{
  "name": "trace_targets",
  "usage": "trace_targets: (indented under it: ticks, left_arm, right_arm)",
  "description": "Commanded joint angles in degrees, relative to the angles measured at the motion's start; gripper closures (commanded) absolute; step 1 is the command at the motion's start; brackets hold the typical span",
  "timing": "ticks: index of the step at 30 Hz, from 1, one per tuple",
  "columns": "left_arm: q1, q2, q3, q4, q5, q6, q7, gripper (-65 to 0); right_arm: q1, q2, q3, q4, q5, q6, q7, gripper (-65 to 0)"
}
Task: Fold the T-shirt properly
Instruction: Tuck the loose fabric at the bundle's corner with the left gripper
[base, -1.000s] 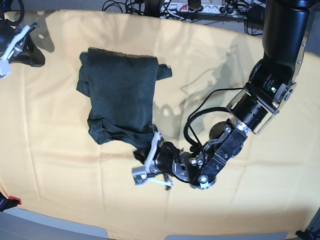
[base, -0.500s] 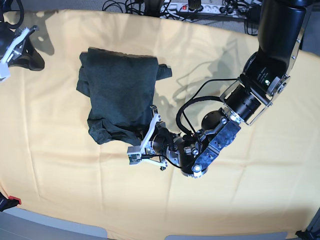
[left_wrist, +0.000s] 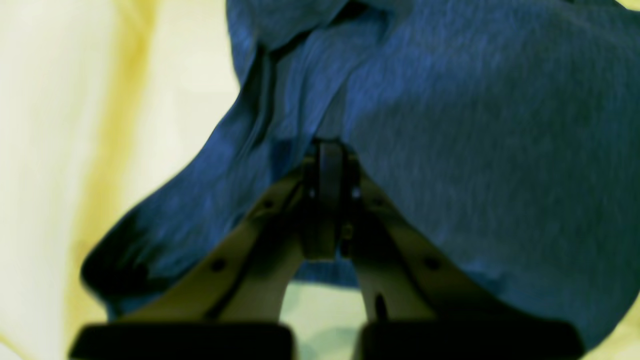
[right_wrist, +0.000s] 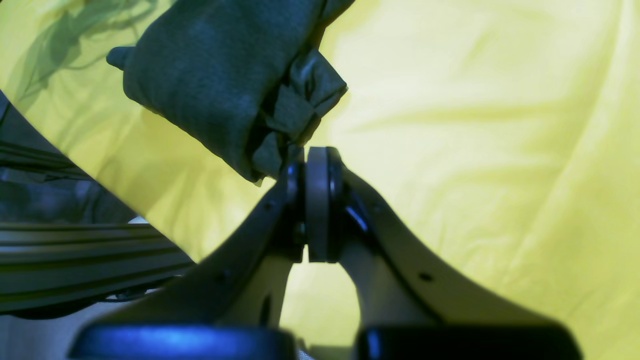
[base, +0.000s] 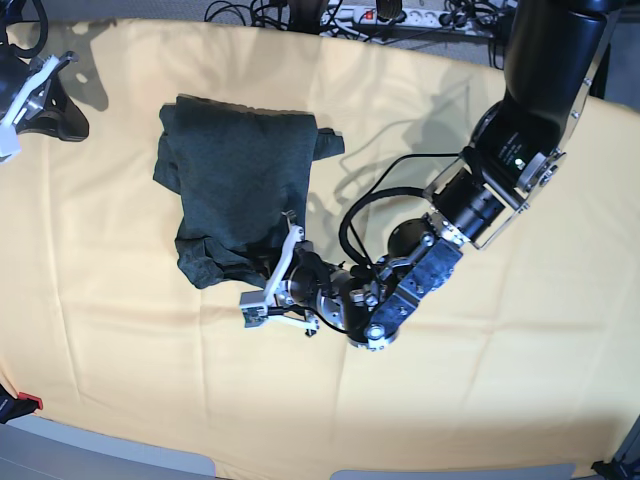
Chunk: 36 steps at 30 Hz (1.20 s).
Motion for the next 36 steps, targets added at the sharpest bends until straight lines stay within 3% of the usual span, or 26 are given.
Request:
trace_targets:
  ticks: [1,7,8,11,12,14,16,17,22,25,27,31,36]
  left_arm:
    - [-2.0,0.7,-0.4,0.3,0.5,-0.3,-2.3,0.0]
    - [-2.1,1.4,-0.4,-0.2,12.0,-0.3,-11.5,0.0]
    - [-2.1,1.4,-0.4,-0.2,15.5,3.3,-13.8,0.0]
    - [-2.2,1.4,-0.4,-0.3,24.2,20.7,-18.8,0.0]
    - [-2.4,1.4,-0.4,-0.2,25.7,25.1,-19.2,0.0]
    - [-3.2,1.4,-0.5,-0.2,26.3,28.3,-18.6,0.0]
    - [-4.4,1.4,-0.5,-0.2,24.3,26.3,-17.1,0.0]
    - [-5.2,1.4,-0.5,-0.2,21.5,22.9,-16.1,0.0]
    - [-8.0,2.3,-0.5,-0.1,-1.4,-0.3,-6.2,0.0]
    - [-8.0,4.3,-0.5,-0.1,-12.9,-0.3,0.4,0.0]
    - [-7.1,6.2,-0.5,-0.1,-15.1,-0.3,1.8,0.0]
    - [-4.7,10.1,-0.5,-0.1,-9.4,-0.3,1.9,0.0]
    - [-2.4,11.4,-0.4,-0.6,-6.9,-0.3,1.1,0.0]
  right_arm:
    - [0.0,0.9,0.6,0.8,1.2,0.3,1.1,0.0]
    - [0.0,1.0,0.6,0.8,1.2,0.3,1.1,0.0]
    - [0.0,0.9,0.6,0.8,1.2,0.3,1.1,0.0]
    - [0.0,1.0,0.6,0.8,1.2,0.3,1.1,0.0]
    - [0.0,1.0,0.6,0.8,1.2,0.3,1.1,0.0]
    - [0.0,1.0,0.6,0.8,1.2,0.3,1.1,0.0]
    - [0.0,1.0,0.6,0.8,1.2,0.3,1.1,0.0]
    - [0.0,1.0,0.6,0.8,1.2,0.3,1.1,0.0]
    - [0.0,0.9,0.6,0.8,1.2,0.3,1.1,0.0]
    - [0.0,0.9,0.6,0.8,1.2,0.3,1.1,0.0]
    - [0.0,0.9,0.6,0.8,1.2,0.3,1.1,0.0]
    - [0.0,0.9,0.6,0.8,1.2,0.3,1.1,0.0]
    - [0.0,0.9,0.6,0.8,1.2,0.3,1.1,0.0]
